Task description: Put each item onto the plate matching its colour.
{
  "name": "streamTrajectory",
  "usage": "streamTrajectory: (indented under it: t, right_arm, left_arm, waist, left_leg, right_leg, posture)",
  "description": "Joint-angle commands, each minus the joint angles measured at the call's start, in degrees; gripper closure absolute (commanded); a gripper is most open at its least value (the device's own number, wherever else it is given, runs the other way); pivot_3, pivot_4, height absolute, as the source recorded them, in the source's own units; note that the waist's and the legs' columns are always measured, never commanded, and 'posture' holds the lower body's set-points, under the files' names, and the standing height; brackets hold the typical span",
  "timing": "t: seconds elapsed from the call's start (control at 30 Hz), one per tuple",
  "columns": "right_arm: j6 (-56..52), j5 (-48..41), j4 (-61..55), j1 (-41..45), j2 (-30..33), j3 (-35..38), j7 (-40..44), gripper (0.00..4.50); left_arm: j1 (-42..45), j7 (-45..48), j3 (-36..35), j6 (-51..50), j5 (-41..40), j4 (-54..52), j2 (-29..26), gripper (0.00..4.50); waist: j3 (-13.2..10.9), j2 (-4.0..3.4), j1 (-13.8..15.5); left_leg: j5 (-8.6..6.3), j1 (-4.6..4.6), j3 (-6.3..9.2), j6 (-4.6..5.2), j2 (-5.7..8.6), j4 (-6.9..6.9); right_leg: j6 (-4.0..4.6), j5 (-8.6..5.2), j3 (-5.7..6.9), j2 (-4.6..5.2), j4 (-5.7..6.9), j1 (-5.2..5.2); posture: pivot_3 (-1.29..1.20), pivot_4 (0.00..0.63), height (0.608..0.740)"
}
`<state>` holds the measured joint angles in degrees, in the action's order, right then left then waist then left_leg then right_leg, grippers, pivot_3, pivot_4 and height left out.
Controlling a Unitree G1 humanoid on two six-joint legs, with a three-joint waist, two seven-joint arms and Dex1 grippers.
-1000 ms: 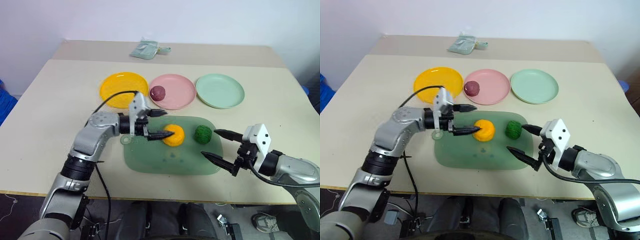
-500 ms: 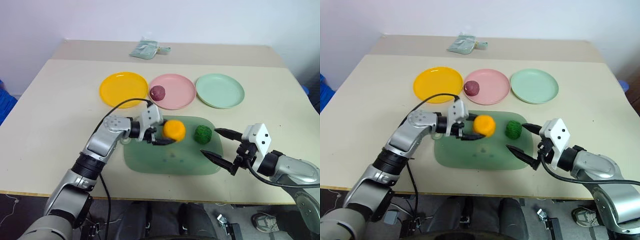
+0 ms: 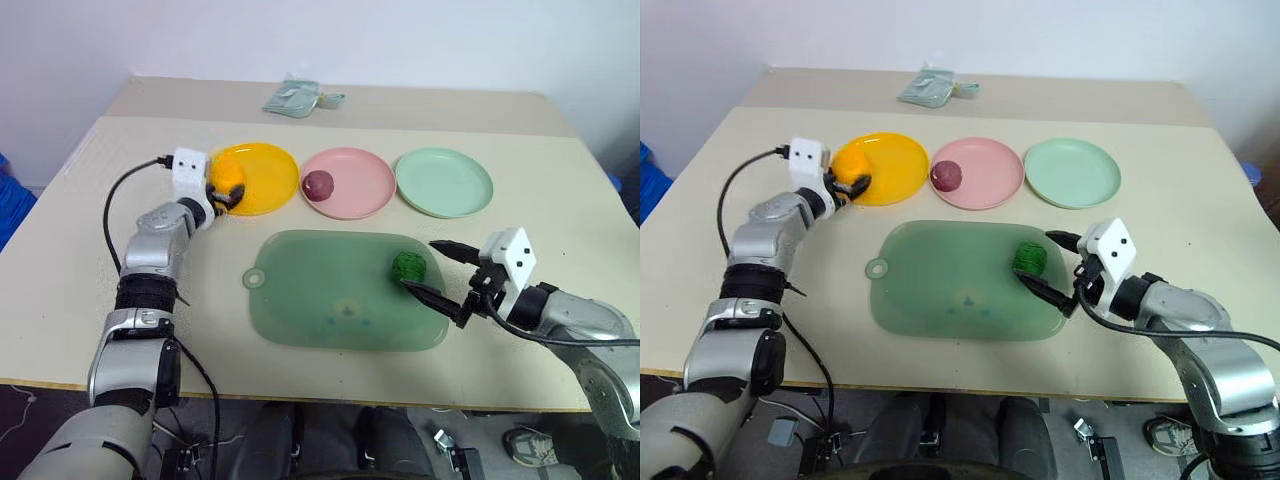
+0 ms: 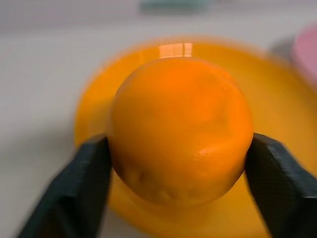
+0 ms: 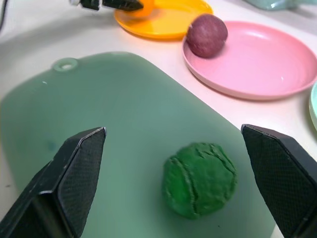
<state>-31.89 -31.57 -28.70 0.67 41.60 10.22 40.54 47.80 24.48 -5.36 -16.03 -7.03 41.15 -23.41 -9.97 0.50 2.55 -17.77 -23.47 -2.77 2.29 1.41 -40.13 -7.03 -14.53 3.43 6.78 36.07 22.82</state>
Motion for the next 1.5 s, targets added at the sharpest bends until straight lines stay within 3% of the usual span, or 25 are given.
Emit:
streamTrajectory:
  t: [0.03, 0.23, 0.47, 0.57, 0.83, 1.07, 1.2, 1.3, 1.4, 1.5]
  right_arm:
    - [1.52, 2.10, 0.90, 1.49, -1.11, -1.21, -1.16, 0.00]
    - [2.27, 6.59, 2.67, 3.44, -2.89, -4.94, -3.48, 0.00]
    - [3.50, 10.48, 6.68, 6.91, -5.71, -8.75, -4.50, 0.00]
    - [3.71, 10.92, 7.78, 7.34, -6.24, -8.89, -4.38, 0.00]
    - [4.59, 9.85, 7.07, 7.39, -6.78, -8.17, -2.77, 0.00]
    - [3.95, 12.72, 10.49, 8.19, -6.17, -9.95, -2.83, 0.00]
    - [3.50, 13.70, 12.64, 8.76, -6.92, -10.50, -3.11, 0.00]
    - [3.59, 13.71, 13.25, 9.13, -7.14, -10.55, -3.07, 0.89]
    - [4.76, 14.32, 13.45, 10.31, -7.34, -10.60, -3.44, 2.20]
    - [6.13, 15.42, 16.65, 16.48, -10.22, -9.38, -7.53, 2.34]
  left_arm:
    - [4.40, 0.58, 0.77, 6.01, 1.93, 3.42, -0.46, 0.09]
    - [3.80, 1.66, -0.91, 10.29, 0.94, -0.20, -1.42, 0.09]
    - [-14.04, 18.27, 3.68, 6.45, -4.52, -30.91, -6.19, 0.09]
    - [-19.40, 22.52, 5.67, 1.30, -6.84, -38.63, -7.93, 0.09]
    - [-20.88, 17.17, 1.89, -2.49, -9.56, -41.15, -4.96, 0.09]
    - [-26.23, 30.24, 5.39, -7.00, -17.93, -51.92, -8.89, 0.09]
    - [-28.79, 33.48, 7.73, -7.40, -18.12, -56.00, -11.26, 0.09]
    - [-29.86, 33.39, 8.37, -7.53, -17.62, -57.39, -11.88, 0.00]
    - [-31.76, 33.26, 8.39, -8.34, -18.28, -59.45, -12.63, 0.00]
    - [-33.03, 32.37, 8.08, -9.32, -18.75, -60.67, -12.63, 0.00]
  waist:
    - [0.00, 0.00, -0.30]
    - [0.00, 0.00, -0.86]
    - [0.01, -0.05, -1.97]
    - [0.02, -0.07, -1.71]
    - [0.02, -0.07, -1.88]
    - [0.02, -0.08, -1.82]
    - [0.02, -0.08, -1.86]
    - [0.01, -0.11, -1.85]
    - [0.01, -0.11, -1.94]
    - [0.00, -0.12, -2.04]
  left_leg:
    - [0.00, 0.00, -0.01, 0.00, 0.00, 0.00]
    - [0.02, 0.01, -0.09, -0.05, -0.08, 0.05]
    - [0.05, 0.01, -0.06, -0.11, -0.11, 0.08]
    - [0.04, 0.05, -0.06, -0.12, -0.11, 0.09]
    - [0.05, 0.07, -0.02, -0.13, -0.11, 0.05]
    - [0.05, 0.07, -0.04, -0.13, -0.11, 0.07]
    - [0.05, 0.07, -0.03, -0.13, -0.11, 0.06]
    - [0.05, 0.07, -0.03, -0.13, -0.11, 0.07]
    - [0.05, 0.07, -0.04, -0.12, -0.11, 0.07]
    - [0.05, 0.07, -0.04, -0.13, -0.12, 0.09]
  right_leg:
    - [0.00, 0.00, 0.00, 0.00, 0.00, 0.01]
    - [-0.01, 0.00, 0.00, -0.01, 0.02, 0.10]
    - [-0.01, 0.00, 0.00, 0.00, 0.01, 0.12]
    - [-0.01, 0.00, -0.01, 0.01, -0.02, 0.07]
    - [0.00, 0.00, -0.03, 0.00, -0.04, 0.09]
    - [0.01, -0.01, -0.05, 0.01, -0.02, 0.09]
    - [0.02, -0.01, -0.06, 0.02, -0.04, 0.09]
    - [0.02, -0.01, -0.07, 0.01, -0.05, 0.11]
    - [0.02, -0.01, -0.08, 0.01, -0.05, 0.11]
    - [0.02, -0.01, -0.09, 0.01, -0.04, 0.15]
  posture:
    - [0.00, 0.150, 0.740]
    - [0.00, 0.150, 0.740]
    - [0.00, 0.150, 0.740]
    - [0.00, 0.150, 0.740]
    - [0.00, 0.150, 0.740]
    - [0.00, 0.150, 0.740]
    - [0.00, 0.150, 0.740]
    - [0.00, 0.150, 0.740]
    - [0.00, 0.150, 0.740]
    - [0.00, 0.150, 0.740]
